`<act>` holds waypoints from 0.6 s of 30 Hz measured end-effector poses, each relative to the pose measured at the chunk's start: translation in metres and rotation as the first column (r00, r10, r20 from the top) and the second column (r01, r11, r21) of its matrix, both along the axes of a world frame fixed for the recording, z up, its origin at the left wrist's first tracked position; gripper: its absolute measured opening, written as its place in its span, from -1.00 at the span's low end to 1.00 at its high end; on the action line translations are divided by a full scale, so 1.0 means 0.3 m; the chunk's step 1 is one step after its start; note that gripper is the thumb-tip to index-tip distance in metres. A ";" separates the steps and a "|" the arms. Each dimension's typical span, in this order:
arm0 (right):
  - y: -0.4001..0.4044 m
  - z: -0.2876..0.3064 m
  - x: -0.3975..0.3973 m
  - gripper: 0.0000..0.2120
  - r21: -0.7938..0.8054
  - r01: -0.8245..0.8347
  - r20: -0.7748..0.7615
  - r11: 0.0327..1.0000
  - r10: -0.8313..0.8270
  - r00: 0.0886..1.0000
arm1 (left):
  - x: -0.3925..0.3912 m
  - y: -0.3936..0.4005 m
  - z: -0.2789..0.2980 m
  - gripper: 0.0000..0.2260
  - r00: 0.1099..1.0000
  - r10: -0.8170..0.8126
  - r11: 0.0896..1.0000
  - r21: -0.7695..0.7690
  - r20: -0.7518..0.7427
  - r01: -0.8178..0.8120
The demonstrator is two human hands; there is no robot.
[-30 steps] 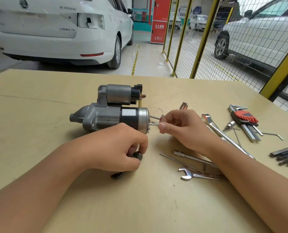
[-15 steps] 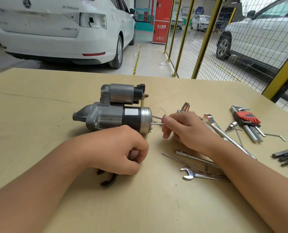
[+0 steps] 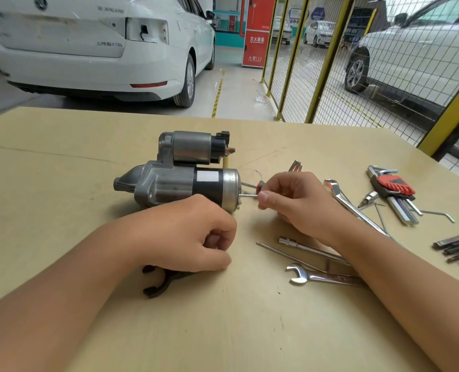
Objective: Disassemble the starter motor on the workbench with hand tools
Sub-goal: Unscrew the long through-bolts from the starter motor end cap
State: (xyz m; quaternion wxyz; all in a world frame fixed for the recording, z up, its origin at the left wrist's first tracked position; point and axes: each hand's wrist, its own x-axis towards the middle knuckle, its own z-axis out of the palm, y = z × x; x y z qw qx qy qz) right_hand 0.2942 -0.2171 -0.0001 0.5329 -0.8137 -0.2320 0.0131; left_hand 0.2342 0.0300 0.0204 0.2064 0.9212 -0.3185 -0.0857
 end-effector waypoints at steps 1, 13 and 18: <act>-0.002 -0.001 0.002 -0.91 0.015 -0.001 0.022 1.000 0.001 1.000 | 0.001 -0.002 -0.002 -0.85 1.000 0.007 1.000 -0.004 0.015 -0.007; 0.001 0.003 -0.005 -0.91 0.033 -0.025 0.011 0.999 0.024 1.000 | 0.001 -0.025 -0.008 -0.27 0.998 0.066 0.994 -0.082 -0.023 -0.067; 0.009 0.007 -0.013 -0.70 -0.091 -0.019 -0.033 0.996 0.017 0.999 | 0.000 -0.028 -0.005 -0.17 0.997 0.079 0.994 -0.080 -0.027 -0.081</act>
